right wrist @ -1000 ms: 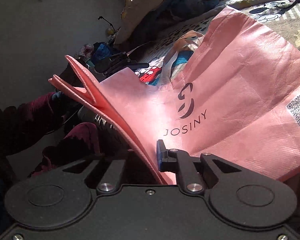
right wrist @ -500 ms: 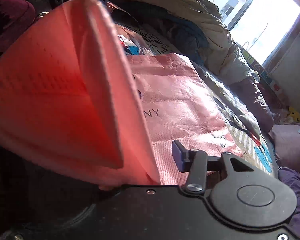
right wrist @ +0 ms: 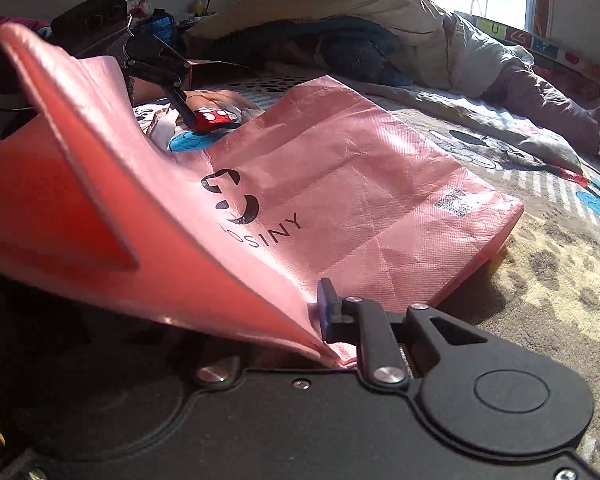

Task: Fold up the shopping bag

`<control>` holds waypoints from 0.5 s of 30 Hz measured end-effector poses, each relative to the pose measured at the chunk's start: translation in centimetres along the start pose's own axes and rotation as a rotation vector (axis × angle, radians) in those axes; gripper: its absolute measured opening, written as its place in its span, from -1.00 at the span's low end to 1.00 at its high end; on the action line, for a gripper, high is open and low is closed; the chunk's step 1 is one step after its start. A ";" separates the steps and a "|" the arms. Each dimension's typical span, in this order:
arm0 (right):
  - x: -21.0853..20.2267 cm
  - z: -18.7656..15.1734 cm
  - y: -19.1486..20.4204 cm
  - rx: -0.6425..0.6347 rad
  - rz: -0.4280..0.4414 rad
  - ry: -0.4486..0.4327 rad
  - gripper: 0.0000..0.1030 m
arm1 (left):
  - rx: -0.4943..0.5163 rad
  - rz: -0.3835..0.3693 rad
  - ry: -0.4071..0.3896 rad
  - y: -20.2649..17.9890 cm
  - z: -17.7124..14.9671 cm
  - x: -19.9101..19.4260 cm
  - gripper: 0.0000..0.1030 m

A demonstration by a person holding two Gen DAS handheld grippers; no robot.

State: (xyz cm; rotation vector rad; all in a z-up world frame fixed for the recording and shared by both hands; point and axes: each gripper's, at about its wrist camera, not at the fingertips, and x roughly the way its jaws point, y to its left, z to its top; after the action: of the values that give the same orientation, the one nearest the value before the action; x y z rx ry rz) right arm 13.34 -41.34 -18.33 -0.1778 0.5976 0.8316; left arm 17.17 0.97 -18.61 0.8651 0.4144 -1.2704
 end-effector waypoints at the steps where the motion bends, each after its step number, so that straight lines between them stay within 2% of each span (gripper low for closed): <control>1: 0.2 0.0 -0.4 0.028 0.010 -0.008 -0.71 | 0.009 -0.016 -0.005 0.3 0.1 0.3 0.23; 5: 0.2 -0.8 -2.0 0.163 0.056 -0.043 -0.71 | 0.039 -0.115 -0.037 1.6 0.6 1.9 0.23; 6: 0.7 -0.9 -2.5 0.193 0.066 -0.050 -0.71 | 0.033 -0.147 -0.038 2.0 0.8 2.3 0.15; 7: 0.9 -1.0 -3.1 0.244 0.085 -0.062 -0.71 | 0.010 -0.171 -0.030 2.5 0.8 2.8 -0.03; 8: 1.2 -1.1 -3.4 0.280 0.100 -0.068 -0.71 | -0.030 -0.192 -0.025 3.1 0.8 3.1 -0.13; 9: 1.6 -1.3 -3.6 0.315 0.117 -0.071 -0.71 | -0.097 -0.222 -0.029 4.0 0.6 3.4 -0.28; 10: 2.0 -1.4 -3.7 0.350 0.132 -0.073 -0.71 | -0.165 -0.253 -0.033 4.9 0.4 3.7 -0.34; 13: 3.0 -1.9 -5.0 0.537 0.195 -0.074 -0.71 | -0.418 -0.347 -0.064 7.8 -0.7 4.4 -0.40; 15: 3.8 -2.1 -5.5 0.622 0.220 -0.074 -0.71 | -0.592 -0.378 -0.054 9.4 -1.6 4.9 -0.41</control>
State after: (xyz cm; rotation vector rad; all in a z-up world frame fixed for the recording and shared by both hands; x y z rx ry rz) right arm 18.51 -43.36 -22.61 0.4909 0.7875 0.8219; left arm 27.73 -0.58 -19.94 0.2532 0.8864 -1.4007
